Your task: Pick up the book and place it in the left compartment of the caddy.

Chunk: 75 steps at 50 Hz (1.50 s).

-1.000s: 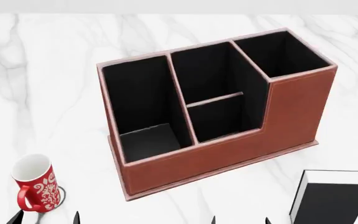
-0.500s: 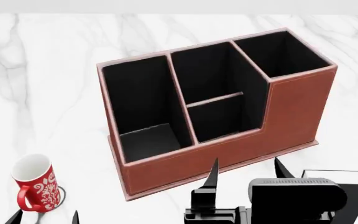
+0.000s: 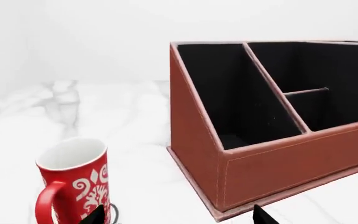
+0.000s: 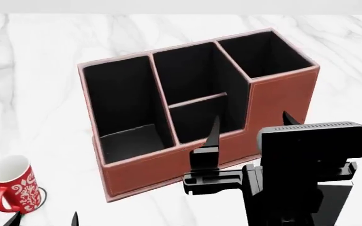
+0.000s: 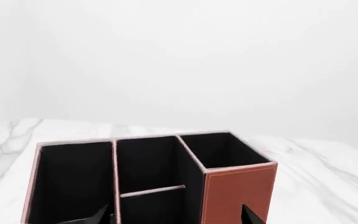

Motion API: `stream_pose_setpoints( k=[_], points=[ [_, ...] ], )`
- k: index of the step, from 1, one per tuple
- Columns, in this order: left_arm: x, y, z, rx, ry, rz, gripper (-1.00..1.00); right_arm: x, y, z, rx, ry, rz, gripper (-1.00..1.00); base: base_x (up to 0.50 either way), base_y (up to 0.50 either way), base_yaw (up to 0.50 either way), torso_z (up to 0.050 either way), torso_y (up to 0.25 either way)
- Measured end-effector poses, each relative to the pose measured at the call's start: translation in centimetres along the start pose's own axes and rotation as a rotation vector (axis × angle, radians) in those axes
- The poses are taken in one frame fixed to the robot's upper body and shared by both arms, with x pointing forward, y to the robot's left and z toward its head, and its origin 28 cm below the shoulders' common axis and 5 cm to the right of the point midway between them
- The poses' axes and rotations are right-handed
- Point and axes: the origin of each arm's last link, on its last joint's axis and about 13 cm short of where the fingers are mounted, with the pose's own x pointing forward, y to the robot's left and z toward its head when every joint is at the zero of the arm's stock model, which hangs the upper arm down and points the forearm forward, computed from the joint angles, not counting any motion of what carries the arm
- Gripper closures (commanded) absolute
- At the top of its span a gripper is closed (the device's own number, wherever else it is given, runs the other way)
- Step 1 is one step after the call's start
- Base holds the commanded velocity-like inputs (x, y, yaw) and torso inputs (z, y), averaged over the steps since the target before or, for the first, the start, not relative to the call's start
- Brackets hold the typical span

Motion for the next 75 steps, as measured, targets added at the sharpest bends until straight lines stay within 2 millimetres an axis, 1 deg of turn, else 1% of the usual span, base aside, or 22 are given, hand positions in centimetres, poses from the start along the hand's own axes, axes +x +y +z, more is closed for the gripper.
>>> stream_pose_setpoints(
  k=[2, 13, 40, 56, 63, 69, 75],
  points=[
    [0.0, 0.0, 0.0, 0.0, 0.0, 0.0, -1.0, 0.0, 0.0, 0.1, -0.003, -0.001, 0.0, -1.0, 0.0, -0.5, 0.0, 0.0, 0.0],
    [0.0, -0.1, 0.0, -0.002, 0.0, -0.003, -1.0, 0.0, -0.1, 0.4, -0.015, -0.004, -0.009, -1.0, 0.0, 0.0, 0.0, 0.0, 0.0],
    [-0.1, -0.1, 0.1, -0.002, -0.002, -0.001, -1.0, 0.2, 0.3, 0.9, -0.013, -0.003, 0.039, -1.0, 0.49, 0.0, 0.0, 0.0, 0.0],
    [-0.1, -0.1, 0.1, -0.001, -0.003, -0.002, -1.0, 0.4, 0.5, 1.0, 0.006, 0.016, 0.035, -1.0, 0.0, 0.0, 0.0, 0.0, 0.001],
    [-0.1, -0.1, 0.1, -0.001, -0.002, -0.003, -1.0, 0.5, 0.1, 2.1, 0.034, 0.049, 0.005, -1.0, 0.0, 0.0, 0.0, 0.0, 0.0],
    [-0.2, -0.1, 0.0, -0.001, 0.0, -0.003, -1.0, 1.6, -0.6, 4.0, 0.021, 0.106, -0.076, -1.0, 0.0, 0.0, 0.0, 0.0, 0.0],
    [-0.2, -0.1, 0.0, -0.002, 0.001, -0.003, -1.0, 1.2, -0.8, 6.5, 0.001, 0.14, 0.016, -1.0, 0.0, 0.0, 0.0, 0.0, 0.0]
  ],
)
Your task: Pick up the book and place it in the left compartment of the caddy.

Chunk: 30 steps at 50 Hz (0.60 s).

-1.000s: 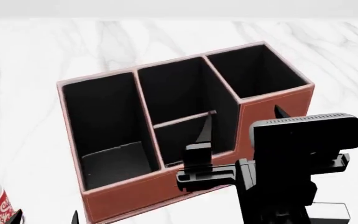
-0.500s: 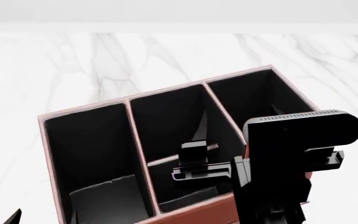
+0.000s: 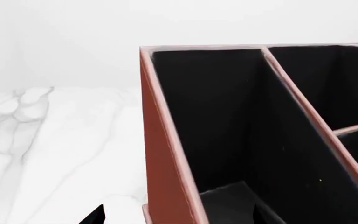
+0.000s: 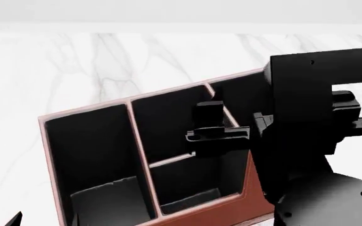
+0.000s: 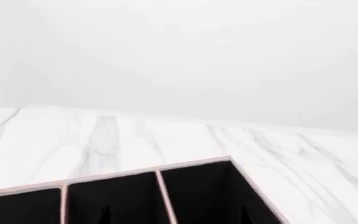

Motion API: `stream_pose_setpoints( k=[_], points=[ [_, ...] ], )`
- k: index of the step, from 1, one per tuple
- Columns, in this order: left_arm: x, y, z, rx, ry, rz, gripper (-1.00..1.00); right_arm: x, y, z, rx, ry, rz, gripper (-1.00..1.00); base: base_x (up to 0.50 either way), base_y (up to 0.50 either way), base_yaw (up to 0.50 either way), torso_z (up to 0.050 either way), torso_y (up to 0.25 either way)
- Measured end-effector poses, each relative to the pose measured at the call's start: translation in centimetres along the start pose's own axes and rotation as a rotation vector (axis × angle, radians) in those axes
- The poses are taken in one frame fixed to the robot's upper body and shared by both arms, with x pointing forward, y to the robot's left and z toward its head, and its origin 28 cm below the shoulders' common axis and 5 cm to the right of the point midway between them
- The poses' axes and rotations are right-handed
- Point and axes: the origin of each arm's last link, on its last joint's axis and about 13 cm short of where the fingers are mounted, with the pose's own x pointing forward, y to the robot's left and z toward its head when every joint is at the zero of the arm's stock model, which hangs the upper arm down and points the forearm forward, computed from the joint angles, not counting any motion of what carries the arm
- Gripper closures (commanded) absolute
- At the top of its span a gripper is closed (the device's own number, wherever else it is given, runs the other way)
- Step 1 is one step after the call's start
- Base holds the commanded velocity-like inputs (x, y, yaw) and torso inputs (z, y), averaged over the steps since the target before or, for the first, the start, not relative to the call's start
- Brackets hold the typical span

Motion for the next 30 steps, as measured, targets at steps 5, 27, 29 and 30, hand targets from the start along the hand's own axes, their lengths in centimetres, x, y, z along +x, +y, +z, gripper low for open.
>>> stream_pose_setpoints(
  k=[5, 27, 29, 30],
  points=[
    [0.0, 0.0, 0.0, -0.001, 0.001, 0.001, -1.0, -1.0, -0.6, 1.8, -0.035, 0.038, 0.093, -1.0, 0.0, 0.0, 0.0, 0.0, 0.0],
    [0.1, 0.0, -0.1, 0.0, 0.004, 0.003, -1.0, -3.3, -4.6, 6.5, -0.32, 0.262, 0.496, -1.0, 0.0, 0.0, 0.0, 0.0, 0.0],
    [0.2, 0.0, -0.1, 0.001, 0.005, 0.003, -1.0, -3.5, -4.9, 6.7, -0.352, 0.299, 0.535, -1.0, 0.0, 0.0, 0.0, 0.0, 0.0],
    [0.2, 0.0, -0.1, 0.001, 0.005, 0.003, -1.0, -3.5, -5.0, 6.9, -0.367, 0.316, 0.556, -1.0, 0.0, 0.0, 0.0, 0.0, 0.0]
  ],
)
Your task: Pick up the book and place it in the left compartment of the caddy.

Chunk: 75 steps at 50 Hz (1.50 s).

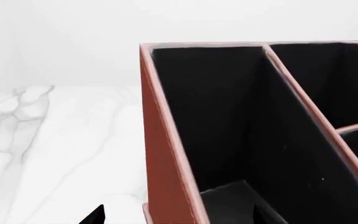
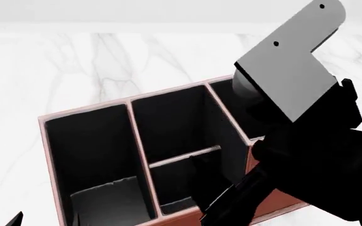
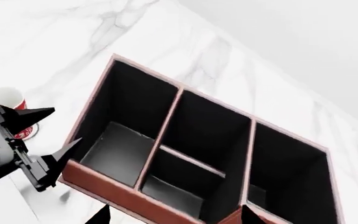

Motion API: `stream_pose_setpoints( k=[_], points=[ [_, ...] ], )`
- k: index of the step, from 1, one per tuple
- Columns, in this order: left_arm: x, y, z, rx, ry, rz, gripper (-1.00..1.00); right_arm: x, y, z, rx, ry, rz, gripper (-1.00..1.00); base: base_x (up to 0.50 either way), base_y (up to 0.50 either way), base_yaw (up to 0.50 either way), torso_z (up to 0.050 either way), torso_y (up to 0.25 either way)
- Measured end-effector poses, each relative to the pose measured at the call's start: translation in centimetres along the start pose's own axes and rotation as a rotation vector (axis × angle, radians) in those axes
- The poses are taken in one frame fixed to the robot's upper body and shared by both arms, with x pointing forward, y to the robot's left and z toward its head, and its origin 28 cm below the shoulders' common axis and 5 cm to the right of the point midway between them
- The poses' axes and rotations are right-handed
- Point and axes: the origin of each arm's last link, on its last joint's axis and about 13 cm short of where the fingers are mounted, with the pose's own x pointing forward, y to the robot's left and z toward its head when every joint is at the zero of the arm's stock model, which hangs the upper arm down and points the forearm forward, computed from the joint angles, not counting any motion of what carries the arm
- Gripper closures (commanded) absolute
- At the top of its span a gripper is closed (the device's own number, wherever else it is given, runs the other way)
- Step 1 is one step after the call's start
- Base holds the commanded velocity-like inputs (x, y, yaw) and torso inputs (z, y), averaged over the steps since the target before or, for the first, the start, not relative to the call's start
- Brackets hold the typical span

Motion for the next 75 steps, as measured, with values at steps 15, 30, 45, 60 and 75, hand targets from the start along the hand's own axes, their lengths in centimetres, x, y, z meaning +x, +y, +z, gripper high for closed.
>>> stream_pose_setpoints(
  k=[15, 30, 45, 60, 75],
  points=[
    [0.0, 0.0, -0.1, 0.004, 0.003, 0.0, -1.0, -1.1, -1.1, -0.4, -0.089, 0.297, 0.133, -1.0, 0.0, 0.0, 0.0, 0.0, 0.0],
    [-0.1, -0.1, -0.2, 0.007, 0.005, -0.003, -1.0, -2.2, -1.6, -1.1, -0.085, 0.53, 0.114, -1.0, 0.0, 0.0, 0.0, 0.0, 0.0],
    [-0.2, -0.2, -0.3, 0.006, 0.006, -0.006, -1.0, -2.8, -2.1, -1.5, -0.066, 0.652, 0.061, -1.0, 0.0, 0.0, 0.0, 0.0, 0.0],
    [-0.2, -0.2, -0.3, 0.009, 0.008, -0.01, -1.0, -2.9, -2.5, -1.3, -0.077, 0.673, 0.013, -1.0, 0.0, 0.0, 0.0, 0.0, 0.0],
    [-0.2, -0.2, -0.3, 0.008, 0.008, -0.01, -1.0, -1.8, -2.9, -2.0, -0.078, 0.675, 0.015, -1.0, 0.0, 0.0, 0.0, 0.0, 0.0]
  ],
)
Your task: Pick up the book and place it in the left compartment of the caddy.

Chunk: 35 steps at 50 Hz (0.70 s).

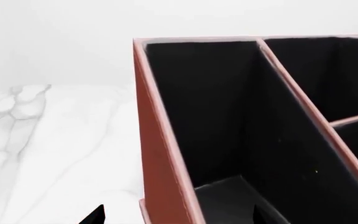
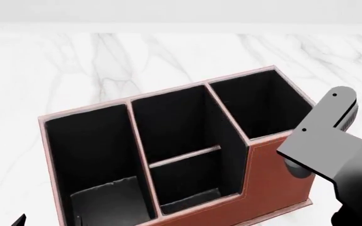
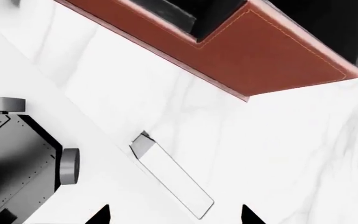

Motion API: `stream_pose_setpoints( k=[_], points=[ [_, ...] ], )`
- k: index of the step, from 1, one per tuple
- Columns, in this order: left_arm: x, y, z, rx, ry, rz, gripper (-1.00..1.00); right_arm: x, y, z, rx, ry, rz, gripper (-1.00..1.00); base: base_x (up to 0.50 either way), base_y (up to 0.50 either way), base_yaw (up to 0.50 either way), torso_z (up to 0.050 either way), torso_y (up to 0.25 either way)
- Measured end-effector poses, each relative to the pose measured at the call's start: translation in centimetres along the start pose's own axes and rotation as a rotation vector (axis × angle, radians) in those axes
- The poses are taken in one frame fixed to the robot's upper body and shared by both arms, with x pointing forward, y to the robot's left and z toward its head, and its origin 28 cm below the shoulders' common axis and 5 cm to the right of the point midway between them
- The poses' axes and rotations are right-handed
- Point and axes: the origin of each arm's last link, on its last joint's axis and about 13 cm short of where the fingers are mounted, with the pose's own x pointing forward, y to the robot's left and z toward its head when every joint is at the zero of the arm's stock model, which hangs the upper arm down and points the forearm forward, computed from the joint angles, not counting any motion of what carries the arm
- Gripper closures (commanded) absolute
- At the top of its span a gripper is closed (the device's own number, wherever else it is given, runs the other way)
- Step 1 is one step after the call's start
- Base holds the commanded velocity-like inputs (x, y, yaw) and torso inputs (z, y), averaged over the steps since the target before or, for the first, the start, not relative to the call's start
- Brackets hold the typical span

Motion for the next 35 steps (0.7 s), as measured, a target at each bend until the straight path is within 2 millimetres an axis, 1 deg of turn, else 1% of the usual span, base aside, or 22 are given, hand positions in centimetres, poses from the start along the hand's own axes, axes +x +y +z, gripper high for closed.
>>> stream_pose_setpoints(
  k=[22, 35],
  points=[
    [-0.1, 0.0, 0.0, 0.0, -0.002, 0.0, -1.0, 4.0, -0.8, -0.4, 0.032, 0.039, 0.037, -1.0, 0.0, 0.0, 0.0, 0.0, 0.0],
    [-0.1, 0.0, 0.0, 0.001, -0.002, -0.002, -1.0, 5.6, -1.3, -0.6, 0.053, 0.05, 0.036, -1.0, 0.0, 0.0, 0.0, 0.0, 0.0]
  ],
)
